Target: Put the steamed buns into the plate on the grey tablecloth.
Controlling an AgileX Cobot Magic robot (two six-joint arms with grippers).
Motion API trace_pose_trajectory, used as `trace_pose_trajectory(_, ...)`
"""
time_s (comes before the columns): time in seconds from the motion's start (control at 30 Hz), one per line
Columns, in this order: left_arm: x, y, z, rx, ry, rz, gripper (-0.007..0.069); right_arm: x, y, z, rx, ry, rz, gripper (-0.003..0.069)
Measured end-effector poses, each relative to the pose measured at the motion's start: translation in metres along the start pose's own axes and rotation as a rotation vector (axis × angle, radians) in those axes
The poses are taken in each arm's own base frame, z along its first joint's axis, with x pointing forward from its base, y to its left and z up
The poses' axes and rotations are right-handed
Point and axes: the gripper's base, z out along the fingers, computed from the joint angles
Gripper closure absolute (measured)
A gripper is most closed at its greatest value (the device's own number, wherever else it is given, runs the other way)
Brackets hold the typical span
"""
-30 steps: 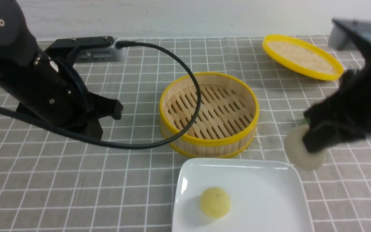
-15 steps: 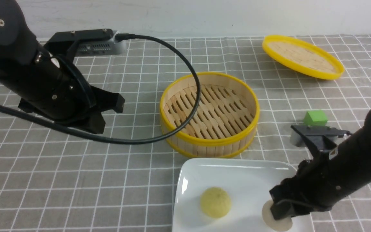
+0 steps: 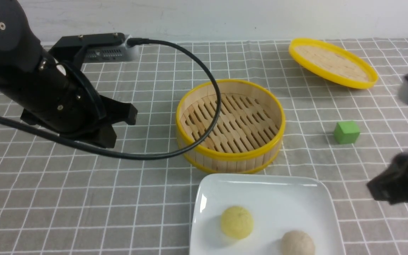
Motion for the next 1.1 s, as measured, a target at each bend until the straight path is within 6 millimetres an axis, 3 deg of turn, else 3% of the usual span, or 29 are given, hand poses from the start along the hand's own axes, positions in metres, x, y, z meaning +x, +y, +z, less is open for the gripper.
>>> trace_pose_trajectory(0.03,0.0,0.0,0.0,0.0,0.0,0.0,0.0573,0.005,0.0,0.0,0.002,-0.01,0.001,0.0671)
trace_pose_trajectory(0.13,0.0,0.0,0.0,0.0,0.001,0.0,0.0571,0.042,0.0,-0.026,0.011,-0.399,0.0,0.0673)
trace_pose_trajectory(0.2,0.0,0.0,0.0,0.0,0.001,0.0,0.0571,0.066,-0.004,-0.023,0.025,-0.563,-0.005,0.0673)
trace_pose_trajectory(0.3,0.0,0.0,0.0,0.0,0.001,0.0,0.057,0.08,-0.007,-0.019,0.033,-0.636,0.001,0.0673)
trace_pose_trajectory(1.1,0.0,0.002,0.0,-0.017,-0.003,0.012,0.0559,0.085,-0.009,-0.014,0.038,-0.662,0.008,0.0668)
